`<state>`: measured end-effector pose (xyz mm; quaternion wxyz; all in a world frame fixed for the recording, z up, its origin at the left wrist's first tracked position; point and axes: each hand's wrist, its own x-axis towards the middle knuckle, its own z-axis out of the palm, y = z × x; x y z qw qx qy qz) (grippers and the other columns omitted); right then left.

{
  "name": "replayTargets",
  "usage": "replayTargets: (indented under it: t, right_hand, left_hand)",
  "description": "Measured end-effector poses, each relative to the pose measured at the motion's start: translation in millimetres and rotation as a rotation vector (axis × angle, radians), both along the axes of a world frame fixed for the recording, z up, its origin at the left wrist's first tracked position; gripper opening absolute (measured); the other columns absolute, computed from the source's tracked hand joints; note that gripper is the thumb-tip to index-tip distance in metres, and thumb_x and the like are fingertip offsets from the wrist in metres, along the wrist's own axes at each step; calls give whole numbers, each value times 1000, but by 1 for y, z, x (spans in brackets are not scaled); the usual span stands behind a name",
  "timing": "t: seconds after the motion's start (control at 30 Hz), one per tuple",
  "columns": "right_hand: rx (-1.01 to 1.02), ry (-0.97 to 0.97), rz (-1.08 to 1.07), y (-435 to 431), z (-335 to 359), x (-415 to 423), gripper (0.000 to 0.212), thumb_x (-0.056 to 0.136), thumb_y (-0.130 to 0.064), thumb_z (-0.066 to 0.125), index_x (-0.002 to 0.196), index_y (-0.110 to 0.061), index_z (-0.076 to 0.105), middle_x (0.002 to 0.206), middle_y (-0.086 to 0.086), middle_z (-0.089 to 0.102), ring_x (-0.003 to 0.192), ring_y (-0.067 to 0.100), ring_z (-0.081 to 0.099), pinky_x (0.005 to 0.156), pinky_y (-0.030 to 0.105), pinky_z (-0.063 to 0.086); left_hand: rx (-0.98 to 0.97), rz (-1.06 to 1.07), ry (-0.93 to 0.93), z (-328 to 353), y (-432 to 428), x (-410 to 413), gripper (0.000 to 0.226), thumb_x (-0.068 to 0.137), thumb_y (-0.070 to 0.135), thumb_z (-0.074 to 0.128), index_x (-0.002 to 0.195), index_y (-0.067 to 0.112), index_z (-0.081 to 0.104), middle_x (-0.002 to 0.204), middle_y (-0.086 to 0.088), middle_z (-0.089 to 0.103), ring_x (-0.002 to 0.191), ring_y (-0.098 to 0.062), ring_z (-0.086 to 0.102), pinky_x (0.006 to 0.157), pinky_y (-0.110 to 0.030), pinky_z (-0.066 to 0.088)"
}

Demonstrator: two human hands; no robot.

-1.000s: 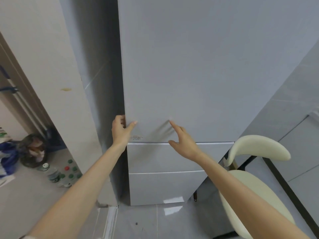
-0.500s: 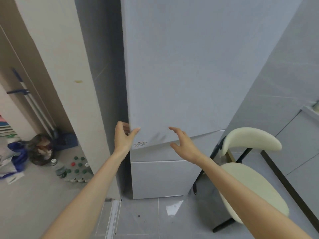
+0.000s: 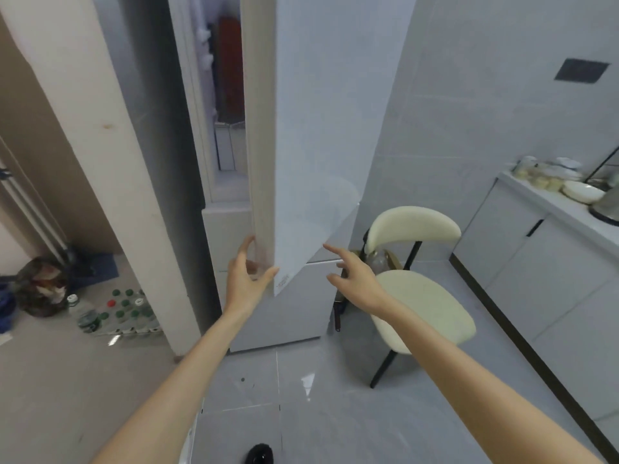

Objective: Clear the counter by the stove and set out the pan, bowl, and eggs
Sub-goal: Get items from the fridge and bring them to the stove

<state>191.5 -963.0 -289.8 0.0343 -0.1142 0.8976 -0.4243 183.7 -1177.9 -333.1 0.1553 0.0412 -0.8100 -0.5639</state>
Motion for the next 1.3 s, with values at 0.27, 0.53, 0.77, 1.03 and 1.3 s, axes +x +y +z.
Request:
replayTargets:
  t: [0.27,0.53,0.77,1.03,1.3]
  right_hand:
    - [-168,-68,-47,64,6,63,71,87,-14,62,146,-35,29,148,-13,36,134,15,38,100,29,40]
    - [-362,-17,-370,137,4,92,72,87,-3,60,146,-26,25,118,-22,45,112,4,45,80,7,44]
    - [-416,-66,-551,200,13,74,80,88,3,56,151,-22,14,149,-4,31,132,15,36,101,30,38]
    - [-345,-44,-751,228,9,54,72,88,-7,55,151,-19,21,156,1,27,136,24,38,110,42,36]
    - [21,812,-764,181,104,38,35,86,4,53,117,-12,58,104,0,58,96,15,58,84,25,50]
  left_hand:
    - [-56,-267,27,8,74,44,27,91,16,60,114,28,62,91,4,52,79,-3,54,72,-7,41]
    - [-174,-544,-2,36,154,33,36,93,11,53,126,23,57,113,-4,58,92,-9,57,82,-14,44]
    - [-221,-753,72,69,199,16,42,93,14,54,133,27,51,117,2,55,101,-12,55,82,-18,42]
    - [-215,-827,205,98,215,-10,38,95,19,52,130,30,53,117,5,59,96,5,54,72,-2,41]
    - [-101,-655,628,177,204,-64,23,96,23,52,116,30,59,91,18,57,79,3,53,67,-7,41]
